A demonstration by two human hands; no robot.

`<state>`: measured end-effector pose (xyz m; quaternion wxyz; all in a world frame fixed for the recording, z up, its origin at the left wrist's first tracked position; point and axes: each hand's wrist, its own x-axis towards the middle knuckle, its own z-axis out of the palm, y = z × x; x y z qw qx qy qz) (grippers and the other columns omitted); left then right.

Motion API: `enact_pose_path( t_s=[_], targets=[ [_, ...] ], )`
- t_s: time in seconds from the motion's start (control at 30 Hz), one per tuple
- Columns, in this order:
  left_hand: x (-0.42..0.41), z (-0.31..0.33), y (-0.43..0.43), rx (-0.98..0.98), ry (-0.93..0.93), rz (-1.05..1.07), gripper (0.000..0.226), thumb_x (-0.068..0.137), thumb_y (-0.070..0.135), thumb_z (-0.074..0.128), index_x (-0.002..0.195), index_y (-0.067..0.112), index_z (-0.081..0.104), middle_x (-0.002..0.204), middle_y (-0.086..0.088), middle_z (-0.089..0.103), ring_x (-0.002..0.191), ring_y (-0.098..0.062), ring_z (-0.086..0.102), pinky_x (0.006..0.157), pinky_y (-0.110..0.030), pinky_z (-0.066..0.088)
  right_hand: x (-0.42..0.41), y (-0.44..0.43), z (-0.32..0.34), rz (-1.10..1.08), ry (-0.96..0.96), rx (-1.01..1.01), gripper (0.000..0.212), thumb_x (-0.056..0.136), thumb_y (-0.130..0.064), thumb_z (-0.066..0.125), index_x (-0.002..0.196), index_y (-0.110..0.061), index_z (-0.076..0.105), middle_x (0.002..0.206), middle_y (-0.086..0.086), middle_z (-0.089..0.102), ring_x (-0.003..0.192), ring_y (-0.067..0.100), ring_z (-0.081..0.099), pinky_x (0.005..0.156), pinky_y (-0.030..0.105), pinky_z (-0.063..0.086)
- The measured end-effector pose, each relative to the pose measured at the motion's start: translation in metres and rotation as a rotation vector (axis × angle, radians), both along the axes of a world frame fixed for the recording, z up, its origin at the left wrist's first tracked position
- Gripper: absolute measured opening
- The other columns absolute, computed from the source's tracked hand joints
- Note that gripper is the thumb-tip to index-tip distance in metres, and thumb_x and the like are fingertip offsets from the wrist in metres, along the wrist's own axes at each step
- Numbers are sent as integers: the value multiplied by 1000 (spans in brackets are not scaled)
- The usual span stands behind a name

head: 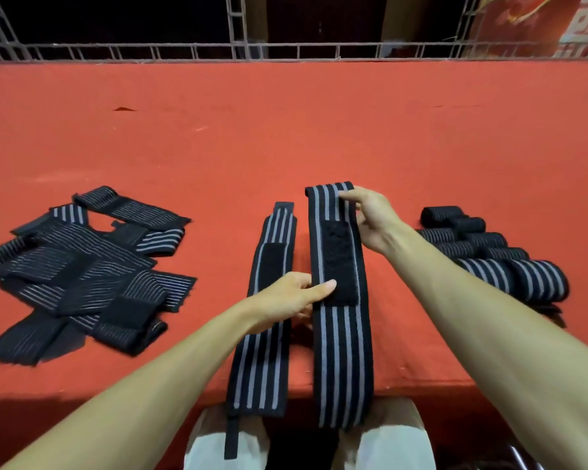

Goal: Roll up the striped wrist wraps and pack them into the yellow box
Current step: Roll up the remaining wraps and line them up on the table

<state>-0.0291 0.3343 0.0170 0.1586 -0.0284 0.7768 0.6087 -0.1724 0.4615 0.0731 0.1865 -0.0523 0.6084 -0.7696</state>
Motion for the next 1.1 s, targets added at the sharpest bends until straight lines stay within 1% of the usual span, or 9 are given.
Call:
enact_pose_path(
  t_s=[0.1,0.23,0.3,0.4,0.57,0.67,0.8,0.97,1.1],
  targets=[
    [-18,-17,-7,8,63,66,21,93,27,63,108,11,64,82,-2,68,60,-7,56,56,-21,45,-20,-11,-17,-34,-57,-52,12,87,-19,71,91,-8,69,78,5,72,70,18,68,72,33,58],
    [-39,-40,-20,-84,100,97,19,93,21,63,111,15,60,94,-3,75,79,-13,70,67,-25,52,-47,-29,-41,-114,-14,38,23,86,-2,65,108,-10,68,91,9,73,71,18,70,62,29,57],
    [-48,-48,-28,-271,142,89,14,95,29,60,95,14,58,82,3,69,72,-10,64,68,-21,49,-59,-36,-56,-131,-5,100,35,84,8,57,108,-15,66,95,10,72,73,21,69,67,34,59],
    [-56,-55,-29,-479,190,131,39,99,40,49,71,14,40,64,3,47,54,-13,47,56,-28,40,-75,-44,-78,-152,-4,190,32,85,6,56,108,-15,65,98,11,71,77,22,68,73,35,58],
    [-69,-60,-27,-528,227,172,41,95,42,55,69,13,41,52,-3,60,49,-14,60,66,-39,53,-92,-53,-103,-237,9,199,17,94,-8,60,110,-12,63,91,4,71,71,13,68,63,28,57],
    [-76,-60,-28,-530,218,236,31,94,41,59,79,15,51,52,-5,64,52,-10,61,68,-30,51,-98,-59,-110,-238,21,258,20,95,-5,57,113,-12,61,91,2,69,71,11,66,63,26,57],
    [-76,-60,-26,-535,198,308,37,91,41,62,117,14,58,60,3,63,62,-6,62,76,-26,51,-99,-59,-113,-150,56,488,22,92,-6,58,113,-8,62,103,4,68,90,20,68,85,38,57],
    [-47,-50,-38,-413,242,276,19,93,24,63,111,20,60,64,7,61,46,0,54,62,-20,44,-73,-35,-99,-95,224,810,43,85,-10,63,128,-11,58,114,3,63,107,24,62,93,37,51],
    [-14,-48,-68,-589,277,364,11,90,12,62,94,22,62,74,6,58,63,-1,53,64,-18,41,-37,-4,-94,-6,205,925,3,83,-10,67,85,-8,66,82,18,72,67,26,63,82,45,57]
  ],
)
